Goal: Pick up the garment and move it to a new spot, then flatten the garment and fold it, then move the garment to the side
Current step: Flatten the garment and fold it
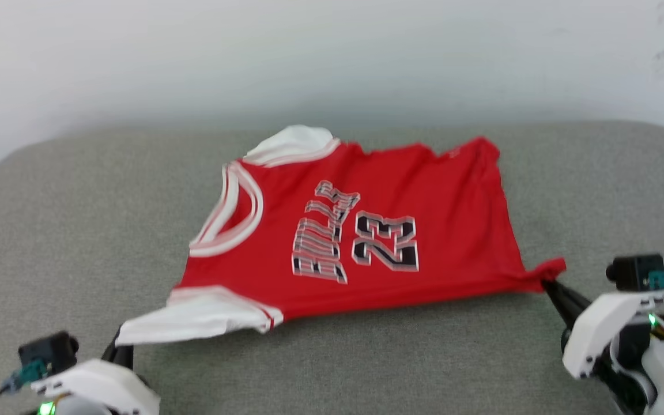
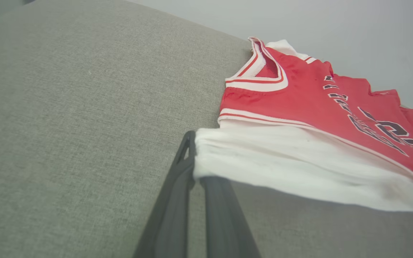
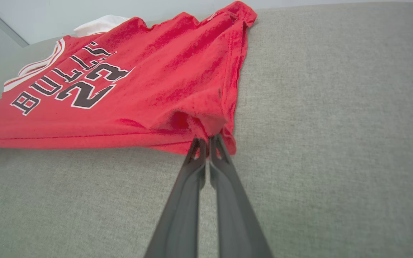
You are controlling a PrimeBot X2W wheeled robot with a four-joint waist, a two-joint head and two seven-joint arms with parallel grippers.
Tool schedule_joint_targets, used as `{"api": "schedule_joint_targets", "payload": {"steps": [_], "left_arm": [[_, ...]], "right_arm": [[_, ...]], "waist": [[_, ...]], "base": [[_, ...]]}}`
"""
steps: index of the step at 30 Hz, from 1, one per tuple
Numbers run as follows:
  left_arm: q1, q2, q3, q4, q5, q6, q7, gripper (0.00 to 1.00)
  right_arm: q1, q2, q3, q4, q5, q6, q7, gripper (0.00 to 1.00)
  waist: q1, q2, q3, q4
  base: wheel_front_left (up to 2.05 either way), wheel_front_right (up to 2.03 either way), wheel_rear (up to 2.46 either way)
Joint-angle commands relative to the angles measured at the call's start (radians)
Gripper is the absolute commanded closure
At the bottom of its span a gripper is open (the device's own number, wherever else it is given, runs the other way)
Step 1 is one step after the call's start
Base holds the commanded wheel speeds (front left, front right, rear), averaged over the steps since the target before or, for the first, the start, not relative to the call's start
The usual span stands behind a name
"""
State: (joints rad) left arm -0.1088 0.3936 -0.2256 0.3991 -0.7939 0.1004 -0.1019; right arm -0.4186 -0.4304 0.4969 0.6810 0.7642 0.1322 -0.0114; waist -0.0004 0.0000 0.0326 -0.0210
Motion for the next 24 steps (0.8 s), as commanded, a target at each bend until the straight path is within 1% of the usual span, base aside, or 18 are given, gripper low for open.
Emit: {"api": "schedule_joint_targets", "payload": {"steps": [1, 4, 9, 13, 15, 17, 20, 24], "left_arm": [[0.044, 0.020, 0.018, -0.027, -0.007, 0.026, 0.005, 1.00], [0.169, 0.036, 0.034, -0.157, -0.023, 0.084, 0.041, 1.00], [0.336, 0.045, 0.047, -0.333, -0.041, 0.169, 0.091, 1.00], [0.415, 0.052, 0.059, -0.426, -0.052, 0.208, 0.114, 1.00], [0.421, 0.052, 0.058, -0.463, -0.053, 0.213, 0.116, 1.00], [0.397, 0.046, 0.049, -0.487, -0.057, 0.208, 0.125, 1.00], [0.332, 0.047, 0.025, -0.484, -0.053, 0.182, 0.147, 1.00], [0.219, 0.044, -0.004, -0.428, -0.041, 0.148, 0.163, 1.00]], "right_arm": [[0.041, -0.020, -0.024, -0.005, -0.006, -0.003, 0.005, 1.00], [0.140, -0.019, -0.080, -0.065, -0.037, -0.004, 0.034, 1.00], [0.310, 0.012, -0.200, -0.187, -0.105, -0.004, 0.109, 1.00], [0.430, 0.062, -0.320, -0.303, -0.178, -0.004, 0.179, 1.00], [0.469, 0.096, -0.367, -0.366, -0.215, -0.003, 0.225, 1.00], [0.494, 0.126, -0.412, -0.420, -0.252, -0.003, 0.281, 1.00], [0.496, 0.168, -0.458, -0.474, -0.305, -0.003, 0.370, 1.00], [0.450, 0.202, -0.485, -0.508, -0.359, -0.003, 0.459, 1.00]], "waist": [[0.0004, 0.0000, -0.048, -0.002], [0.0004, 0.0000, -0.064, -0.001], [0.0004, 0.0000, -0.082, 0.004], [0.0004, 0.0000, -0.085, 0.010], [0.0004, 0.0000, -0.080, 0.012], [0.0004, 0.0000, -0.071, 0.014], [0.0004, 0.0000, -0.055, 0.015], [0.0004, 0.0000, -0.026, 0.011]], "base": [[0.00, 0.00, 0.00], [0.00, 0.00, 0.00], [0.00, 0.00, 0.00], [0.00, 0.00, 0.00], [0.00, 0.00, 0.00], [0.00, 0.00, 0.00], [0.00, 0.00, 0.00], [0.00, 0.00, 0.00]]}}
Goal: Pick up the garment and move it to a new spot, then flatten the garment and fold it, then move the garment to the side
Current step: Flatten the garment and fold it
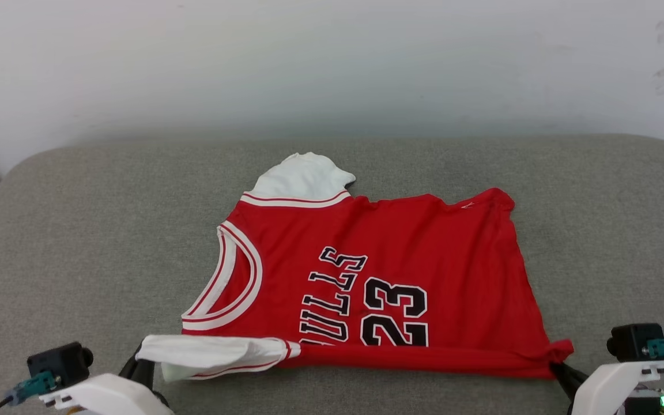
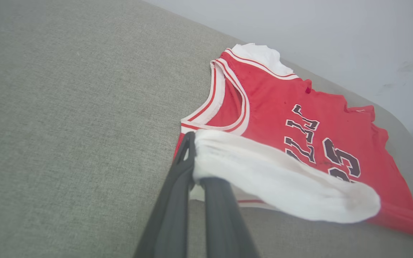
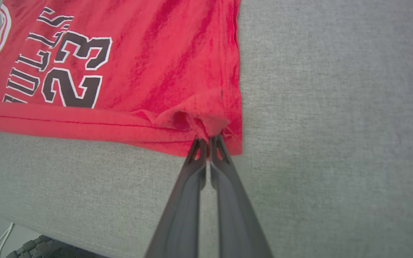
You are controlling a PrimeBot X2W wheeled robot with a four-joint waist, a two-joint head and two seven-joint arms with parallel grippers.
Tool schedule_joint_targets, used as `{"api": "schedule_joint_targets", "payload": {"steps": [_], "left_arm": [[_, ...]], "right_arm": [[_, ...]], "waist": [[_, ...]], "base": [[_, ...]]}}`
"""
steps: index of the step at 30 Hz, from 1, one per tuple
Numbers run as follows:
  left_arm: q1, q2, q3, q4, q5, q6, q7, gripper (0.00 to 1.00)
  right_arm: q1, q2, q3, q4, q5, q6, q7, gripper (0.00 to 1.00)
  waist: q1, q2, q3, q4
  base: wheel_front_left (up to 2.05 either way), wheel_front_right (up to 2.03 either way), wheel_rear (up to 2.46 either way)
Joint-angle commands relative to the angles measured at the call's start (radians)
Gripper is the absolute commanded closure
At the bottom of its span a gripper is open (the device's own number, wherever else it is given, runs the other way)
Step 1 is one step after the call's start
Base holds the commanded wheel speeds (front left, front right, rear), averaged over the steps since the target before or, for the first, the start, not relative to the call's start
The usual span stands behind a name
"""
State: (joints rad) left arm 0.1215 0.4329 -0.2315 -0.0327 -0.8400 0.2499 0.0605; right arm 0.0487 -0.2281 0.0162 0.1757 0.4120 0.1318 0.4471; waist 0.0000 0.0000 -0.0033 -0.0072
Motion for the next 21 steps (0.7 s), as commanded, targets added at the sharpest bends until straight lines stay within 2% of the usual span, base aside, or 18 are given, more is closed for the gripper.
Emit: {"api": "schedule_joint_targets", "payload": {"steps": [1, 11, 18, 20, 21], "left_arm": [[-0.042, -0.002, -0.006, 0.020, 0.004, -0.011, 0.004, 1.00], [-0.325, -0.024, -0.061, 0.223, 0.013, -0.096, 0.053, 1.00], [-0.416, -0.049, -0.081, 0.352, -0.008, -0.137, 0.089, 1.00], [-0.433, -0.056, -0.092, 0.389, -0.016, -0.153, 0.105, 1.00], [-0.438, -0.059, -0.098, 0.411, -0.022, -0.163, 0.118, 1.00]], "right_arm": [[-0.033, 0.008, -0.009, -0.007, -0.012, -0.002, 0.014, 1.00], [-0.249, -0.004, 0.031, 0.067, -0.037, -0.002, 0.068, 1.00], [-0.334, 0.004, 0.078, 0.175, -0.053, -0.002, 0.029, 1.00], [-0.346, 0.005, 0.088, 0.215, -0.056, -0.002, 0.009, 0.74], [-0.348, 0.004, 0.095, 0.236, -0.059, -0.002, -0.002, 0.53]], "waist": [[0.0000, 0.0000, 0.021, -0.004], [0.0000, 0.0000, 0.163, -0.018], [0.0000, 0.0000, 0.218, -0.025], [0.0000, 0.0000, 0.226, -0.027], [0.0000, 0.0000, 0.228, -0.027]], "base": [[0.00, 0.00, 0.00], [0.00, 0.00, 0.00], [0.00, 0.00, 0.00], [0.00, 0.00, 0.00], [0.00, 0.00, 0.00]]}}
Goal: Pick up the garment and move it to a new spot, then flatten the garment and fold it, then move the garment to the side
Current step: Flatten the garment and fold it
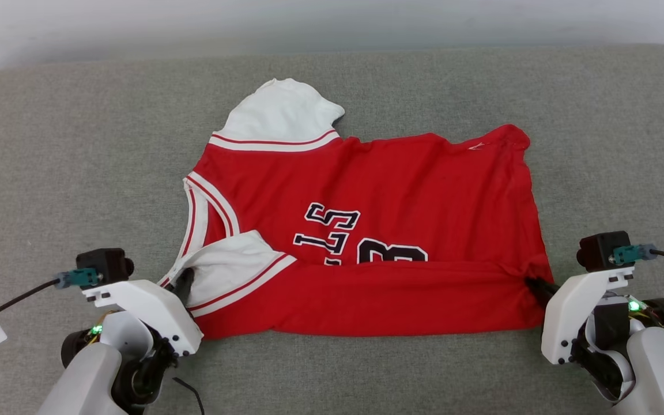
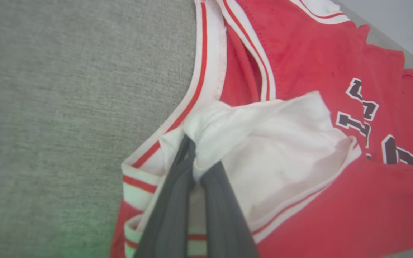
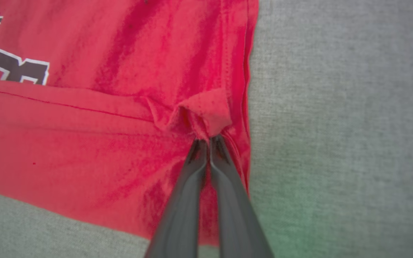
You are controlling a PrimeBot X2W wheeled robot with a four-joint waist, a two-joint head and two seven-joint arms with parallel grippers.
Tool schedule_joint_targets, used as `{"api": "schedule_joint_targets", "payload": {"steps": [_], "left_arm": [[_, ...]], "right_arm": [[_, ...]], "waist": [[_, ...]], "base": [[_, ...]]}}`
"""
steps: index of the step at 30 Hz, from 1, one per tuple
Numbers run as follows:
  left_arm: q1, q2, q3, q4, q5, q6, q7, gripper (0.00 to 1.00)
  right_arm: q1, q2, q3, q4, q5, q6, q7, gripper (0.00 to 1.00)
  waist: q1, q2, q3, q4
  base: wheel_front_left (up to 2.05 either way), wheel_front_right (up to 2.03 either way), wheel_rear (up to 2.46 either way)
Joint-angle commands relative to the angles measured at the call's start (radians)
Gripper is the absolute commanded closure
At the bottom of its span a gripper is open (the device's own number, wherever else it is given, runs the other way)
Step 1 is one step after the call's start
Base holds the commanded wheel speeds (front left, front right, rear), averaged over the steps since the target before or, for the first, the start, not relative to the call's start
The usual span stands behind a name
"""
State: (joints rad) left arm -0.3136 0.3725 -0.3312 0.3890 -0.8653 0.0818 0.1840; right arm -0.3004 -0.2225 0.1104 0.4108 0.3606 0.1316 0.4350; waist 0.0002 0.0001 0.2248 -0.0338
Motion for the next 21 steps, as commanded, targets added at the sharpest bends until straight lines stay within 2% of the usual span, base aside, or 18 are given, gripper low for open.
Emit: {"api": "schedule_joint_targets", "payload": {"steps": [1, 2, 3, 5, 6, 7, 16, 21], "left_arm": [[-0.010, -0.002, -0.003, 0.005, -0.002, -0.005, 0.002, 1.00], [-0.017, -0.004, -0.004, 0.021, -0.007, -0.013, 0.005, 0.99], [-0.021, -0.008, -0.004, 0.033, -0.013, -0.021, 0.006, 0.69], [-0.028, -0.014, 0.000, 0.058, -0.028, -0.039, 0.007, 0.47], [-0.036, -0.015, 0.003, 0.069, -0.031, -0.044, 0.002, 0.21], [-0.040, -0.012, 0.006, 0.081, -0.032, -0.048, -0.003, 0.00], [-0.023, 0.032, 0.021, 0.104, -0.019, -0.062, -0.039, 0.00], [-0.002, 0.085, 0.010, 0.043, -0.010, -0.054, 0.015, 0.00]], "right_arm": [[0.001, 0.000, 0.005, 0.020, -0.004, -0.002, -0.002, 0.00], [-0.001, 0.000, 0.009, 0.034, -0.002, -0.002, -0.017, 0.00], [-0.002, 0.000, 0.011, 0.046, 0.000, -0.002, -0.034, 0.00], [0.003, -0.005, 0.020, 0.068, 0.003, -0.002, -0.067, 0.00], [0.006, -0.006, 0.021, 0.072, 0.007, -0.002, -0.089, 0.00], [0.011, -0.003, 0.025, 0.073, 0.015, -0.002, -0.115, 0.00], [0.095, -0.008, 0.054, -0.020, 0.022, -0.002, -0.436, 0.00], [0.168, 0.009, 0.028, -0.088, -0.016, -0.002, -0.563, 0.00]], "waist": [[-0.0002, -0.0001, 0.002, -0.001], [-0.0002, -0.0001, 0.004, -0.001], [-0.0002, -0.0001, 0.004, -0.002], [-0.0002, -0.0001, 0.001, -0.003], [-0.0002, -0.0001, -0.002, -0.003], [-0.0002, -0.0001, -0.009, -0.004], [-0.0002, -0.0001, -0.107, -0.025], [-0.0002, -0.0001, -0.165, -0.037]], "base": [[0.00, 0.00, 0.00], [0.00, 0.00, 0.00], [0.00, 0.00, 0.00], [0.00, 0.00, 0.00], [0.00, 0.00, 0.00], [0.00, 0.00, 0.00], [0.00, 0.00, 0.00], [0.00, 0.00, 0.00]]}}
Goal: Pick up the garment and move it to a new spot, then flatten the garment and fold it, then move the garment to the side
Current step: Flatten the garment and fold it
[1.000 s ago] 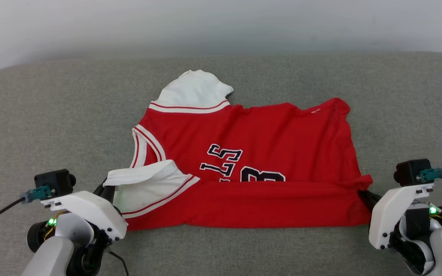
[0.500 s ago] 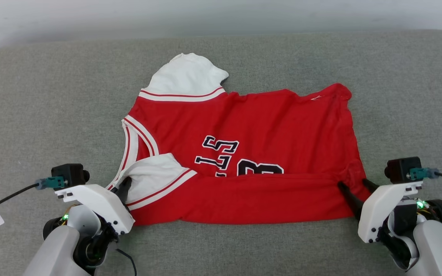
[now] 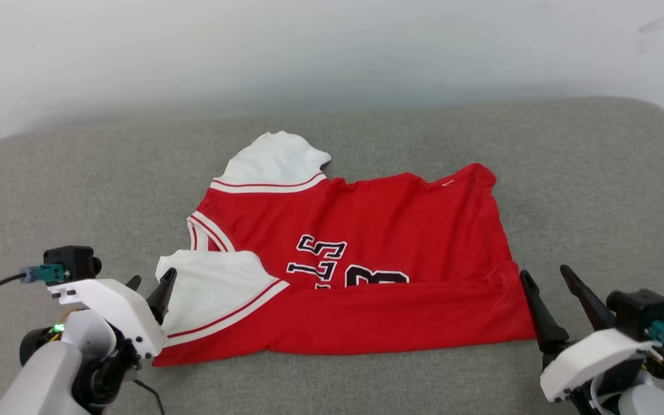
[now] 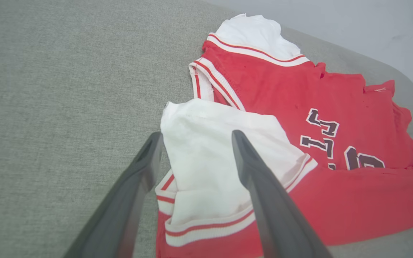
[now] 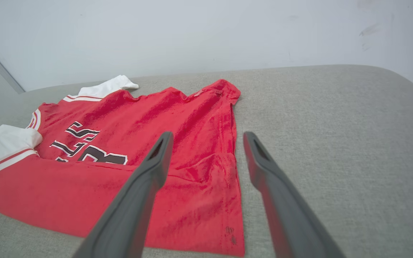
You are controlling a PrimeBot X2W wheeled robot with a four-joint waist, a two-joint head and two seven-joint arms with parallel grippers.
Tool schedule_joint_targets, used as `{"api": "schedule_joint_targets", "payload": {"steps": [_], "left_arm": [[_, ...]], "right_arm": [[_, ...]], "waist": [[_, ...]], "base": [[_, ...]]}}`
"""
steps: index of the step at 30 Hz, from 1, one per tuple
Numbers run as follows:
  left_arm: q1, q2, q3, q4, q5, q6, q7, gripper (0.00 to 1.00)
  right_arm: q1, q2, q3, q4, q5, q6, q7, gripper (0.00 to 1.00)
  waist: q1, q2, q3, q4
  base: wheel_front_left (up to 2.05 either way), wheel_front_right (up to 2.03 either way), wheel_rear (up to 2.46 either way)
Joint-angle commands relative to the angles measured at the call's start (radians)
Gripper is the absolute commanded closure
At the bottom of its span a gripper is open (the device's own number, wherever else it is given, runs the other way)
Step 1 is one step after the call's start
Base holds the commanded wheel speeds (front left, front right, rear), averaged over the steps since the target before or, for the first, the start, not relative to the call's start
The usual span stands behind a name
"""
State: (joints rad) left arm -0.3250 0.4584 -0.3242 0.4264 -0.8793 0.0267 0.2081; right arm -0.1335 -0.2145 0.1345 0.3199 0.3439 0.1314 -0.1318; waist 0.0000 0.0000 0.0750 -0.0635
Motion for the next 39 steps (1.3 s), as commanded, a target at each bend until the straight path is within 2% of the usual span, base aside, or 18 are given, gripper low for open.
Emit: {"api": "schedule_joint_targets", "payload": {"steps": [1, 6, 13, 17, 23, 24, 25, 27, 30, 34, 36, 39], "left_arm": [[0.014, 0.017, -0.003, -0.011, 0.007, 0.003, 0.014, 0.00], [0.046, 0.102, -0.038, -0.099, -0.006, 0.016, 0.190, 0.00], [0.082, 0.197, -0.061, -0.206, -0.052, 0.074, 0.433, 0.00], [0.086, 0.214, -0.064, -0.227, -0.066, 0.104, 0.492, 0.00], [0.081, 0.200, -0.080, -0.193, -0.061, 0.135, 0.523, 0.00], [0.085, 0.188, -0.084, -0.182, -0.066, 0.137, 0.524, 0.07], [0.089, 0.176, -0.087, -0.169, -0.075, 0.138, 0.523, 0.33], [0.101, 0.149, -0.094, -0.146, -0.089, 0.131, 0.521, 0.99], [0.117, 0.119, -0.094, -0.129, -0.103, 0.120, 0.497, 1.00], [0.118, 0.111, -0.079, -0.128, -0.082, 0.110, 0.421, 1.00], [0.113, 0.111, -0.066, -0.142, -0.073, 0.111, 0.379, 1.00], [0.108, 0.113, -0.048, -0.179, -0.052, 0.118, 0.322, 1.00]], "right_arm": [[0.020, 0.007, -0.008, -0.013, -0.008, -0.001, -0.010, 0.00], [0.093, 0.048, -0.054, -0.120, -0.060, -0.001, -0.024, 0.00], [0.153, 0.105, -0.078, -0.256, -0.097, -0.001, 0.019, 0.00], [0.141, 0.120, -0.078, -0.299, -0.104, -0.001, 0.030, 0.00], [0.109, 0.128, -0.076, -0.315, -0.100, -0.001, 0.028, 0.00], [0.109, 0.129, -0.077, -0.313, -0.098, -0.001, 0.027, 0.00], [0.111, 0.130, -0.078, -0.311, -0.096, -0.001, 0.030, 0.00], [0.112, 0.129, -0.081, -0.304, -0.090, -0.001, 0.038, 0.00], [0.113, 0.117, -0.085, -0.298, -0.075, -0.001, 0.060, 0.00], [0.113, 0.090, -0.099, -0.292, -0.039, -0.001, 0.119, 0.00], [0.107, 0.070, -0.109, -0.284, -0.016, -0.001, 0.175, 0.00], [0.094, 0.043, -0.124, -0.247, 0.033, -0.001, 0.338, 0.00]], "waist": [[0.0000, 0.0000, -0.024, -0.009], [0.0000, 0.0000, -0.046, -0.025], [0.0000, 0.0000, -0.003, -0.054], [0.0000, 0.0000, 0.050, -0.071], [0.0000, 0.0000, 0.108, -0.090], [0.0000, 0.0000, 0.112, -0.091], [0.0000, 0.0000, 0.114, -0.092], [0.0000, 0.0000, 0.115, -0.094], [0.0000, 0.0000, 0.109, -0.091], [0.0000, 0.0000, 0.090, -0.076], [0.0000, 0.0000, 0.079, -0.068], [0.0000, 0.0000, 0.067, -0.055]], "base": [[0.00, 0.00, 0.00], [0.00, 0.00, 0.00], [0.00, 0.00, 0.00], [0.00, 0.00, 0.00], [0.00, 0.00, 0.00], [0.00, 0.00, 0.00], [0.00, 0.00, 0.00], [0.00, 0.00, 0.00], [0.00, 0.00, 0.00], [0.00, 0.00, 0.00], [0.00, 0.00, 0.00], [0.00, 0.00, 0.00]]}}
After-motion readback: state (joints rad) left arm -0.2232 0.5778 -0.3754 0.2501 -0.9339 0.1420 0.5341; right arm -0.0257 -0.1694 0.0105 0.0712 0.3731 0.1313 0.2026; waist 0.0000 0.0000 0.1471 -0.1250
